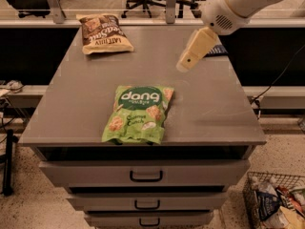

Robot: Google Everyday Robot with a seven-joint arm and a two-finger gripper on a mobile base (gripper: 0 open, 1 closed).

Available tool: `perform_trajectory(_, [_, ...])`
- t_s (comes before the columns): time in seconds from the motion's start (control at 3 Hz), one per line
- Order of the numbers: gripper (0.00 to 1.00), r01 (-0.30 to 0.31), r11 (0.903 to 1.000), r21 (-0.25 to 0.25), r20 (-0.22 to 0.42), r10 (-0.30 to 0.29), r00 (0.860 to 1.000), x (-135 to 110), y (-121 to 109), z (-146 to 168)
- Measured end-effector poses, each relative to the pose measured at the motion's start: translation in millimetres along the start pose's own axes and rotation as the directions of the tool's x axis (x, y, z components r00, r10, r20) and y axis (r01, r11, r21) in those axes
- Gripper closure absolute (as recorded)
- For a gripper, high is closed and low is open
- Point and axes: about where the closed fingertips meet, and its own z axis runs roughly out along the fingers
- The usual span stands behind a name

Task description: Pick brown chip bag

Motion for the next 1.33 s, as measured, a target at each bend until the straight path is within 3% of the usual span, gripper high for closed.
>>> perform_trajectory(0.33, [0.00, -0.071, 0.9967, -0.039, 0.132, 0.076, 0.988, -44, -6, 57])
perform_trajectory(0.67, [0.00, -0.154, 0.9864, -0.057, 0.265, 0.164, 0.950, -91, -29, 122])
perform_trajectory(1.0, [0.00, -0.237, 0.9690, -0.072, 0.328, 0.247, 0.912, -127, -49, 197])
perform_trajectory(1.33, [0.00, -0.301, 0.9508, -0.075, 0.340, 0.308, 0.889, -147, -64, 258])
